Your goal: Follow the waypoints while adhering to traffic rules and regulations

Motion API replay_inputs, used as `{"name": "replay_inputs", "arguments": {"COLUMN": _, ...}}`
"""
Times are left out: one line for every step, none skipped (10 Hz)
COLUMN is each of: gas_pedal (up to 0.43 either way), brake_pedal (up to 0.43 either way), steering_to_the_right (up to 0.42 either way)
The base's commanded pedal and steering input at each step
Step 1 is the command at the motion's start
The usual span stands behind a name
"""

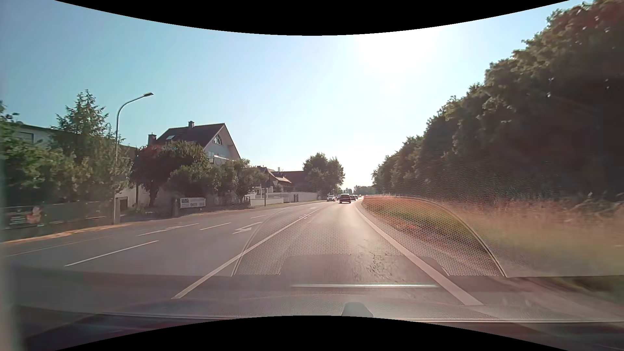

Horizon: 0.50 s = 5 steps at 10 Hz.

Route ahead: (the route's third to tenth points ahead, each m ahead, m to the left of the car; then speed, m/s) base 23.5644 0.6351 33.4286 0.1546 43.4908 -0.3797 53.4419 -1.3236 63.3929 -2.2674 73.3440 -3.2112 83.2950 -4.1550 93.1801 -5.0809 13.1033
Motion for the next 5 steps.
{"name": "replay_inputs", "arguments": {"gas_pedal": 0.059, "brake_pedal": 0.000, "steering_to_the_right": 0.006}}
{"name": "replay_inputs", "arguments": {"gas_pedal": 0.059, "brake_pedal": 0.000, "steering_to_the_right": 0.006}}
{"name": "replay_inputs", "arguments": {"gas_pedal": 0.059, "brake_pedal": 0.000, "steering_to_the_right": 0.006}}
{"name": "replay_inputs", "arguments": {"gas_pedal": 0.059, "brake_pedal": 0.000, "steering_to_the_right": 0.006}}
{"name": "replay_inputs", "arguments": {"gas_pedal": 0.059, "brake_pedal": 0.000, "steering_to_the_right": 0.006}}
